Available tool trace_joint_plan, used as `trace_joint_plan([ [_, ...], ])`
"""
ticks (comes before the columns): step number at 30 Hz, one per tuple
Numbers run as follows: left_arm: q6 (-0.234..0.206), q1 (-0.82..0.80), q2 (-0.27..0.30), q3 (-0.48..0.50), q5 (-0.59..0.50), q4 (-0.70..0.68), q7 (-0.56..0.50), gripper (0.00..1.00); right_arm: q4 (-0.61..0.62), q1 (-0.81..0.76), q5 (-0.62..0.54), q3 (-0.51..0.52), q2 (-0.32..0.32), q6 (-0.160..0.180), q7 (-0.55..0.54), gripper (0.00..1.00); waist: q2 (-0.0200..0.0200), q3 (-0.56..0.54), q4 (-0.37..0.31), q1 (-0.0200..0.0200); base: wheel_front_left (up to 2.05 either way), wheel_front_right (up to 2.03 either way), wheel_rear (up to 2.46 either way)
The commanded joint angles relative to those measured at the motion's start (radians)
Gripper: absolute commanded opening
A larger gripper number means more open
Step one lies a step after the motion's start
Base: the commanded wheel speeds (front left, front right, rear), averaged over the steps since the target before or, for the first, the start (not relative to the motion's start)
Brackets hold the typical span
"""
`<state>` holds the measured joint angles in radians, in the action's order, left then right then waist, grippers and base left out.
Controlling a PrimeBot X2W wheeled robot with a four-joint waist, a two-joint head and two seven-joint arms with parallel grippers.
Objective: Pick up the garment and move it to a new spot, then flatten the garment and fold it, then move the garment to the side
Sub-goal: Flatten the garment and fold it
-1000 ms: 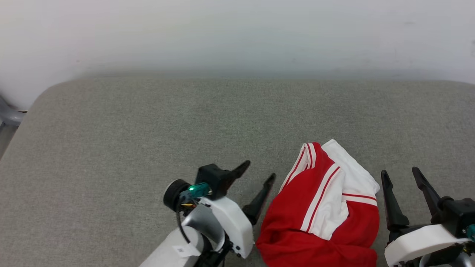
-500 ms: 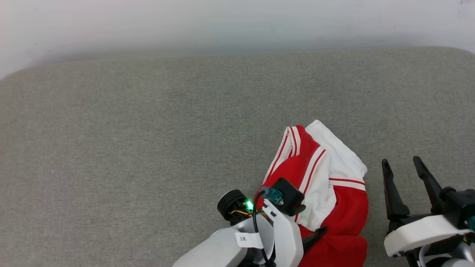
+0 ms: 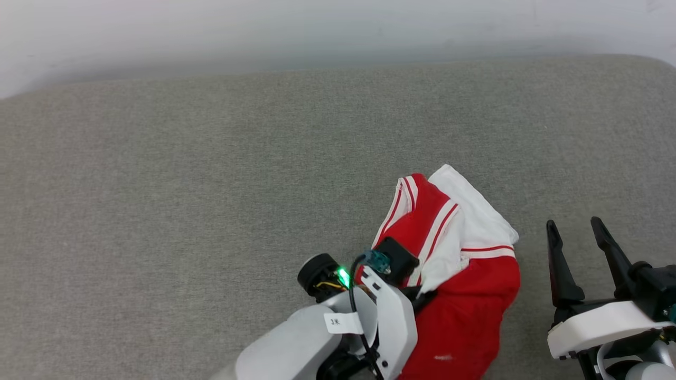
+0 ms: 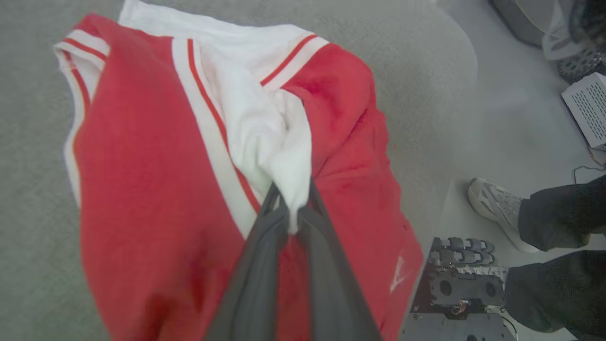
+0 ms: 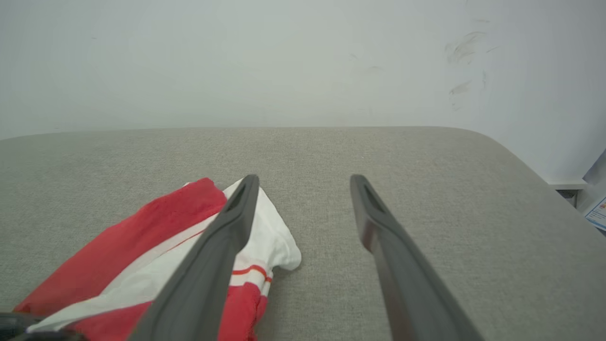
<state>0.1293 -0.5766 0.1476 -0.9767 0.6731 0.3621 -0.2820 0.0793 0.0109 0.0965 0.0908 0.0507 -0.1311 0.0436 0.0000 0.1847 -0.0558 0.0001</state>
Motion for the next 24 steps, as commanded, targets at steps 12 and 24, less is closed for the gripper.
trace_joint_plan([
  [12,-0.117,0.062,0.148,0.154,0.026,-0.076,0.130,0.00,-0.018,-0.003,0.014,0.011,-0.001,0.001,0.005,1.00,0.0000,-0.033,0.074,-0.0001,0.00,0.00,0.00],
  [24,-0.237,0.304,0.264,0.251,0.141,-0.154,0.140,0.00,-0.022,-0.011,0.003,0.013,-0.001,0.001,-0.005,1.00,0.0000,-0.061,0.113,-0.0001,0.00,0.00,0.00],
])
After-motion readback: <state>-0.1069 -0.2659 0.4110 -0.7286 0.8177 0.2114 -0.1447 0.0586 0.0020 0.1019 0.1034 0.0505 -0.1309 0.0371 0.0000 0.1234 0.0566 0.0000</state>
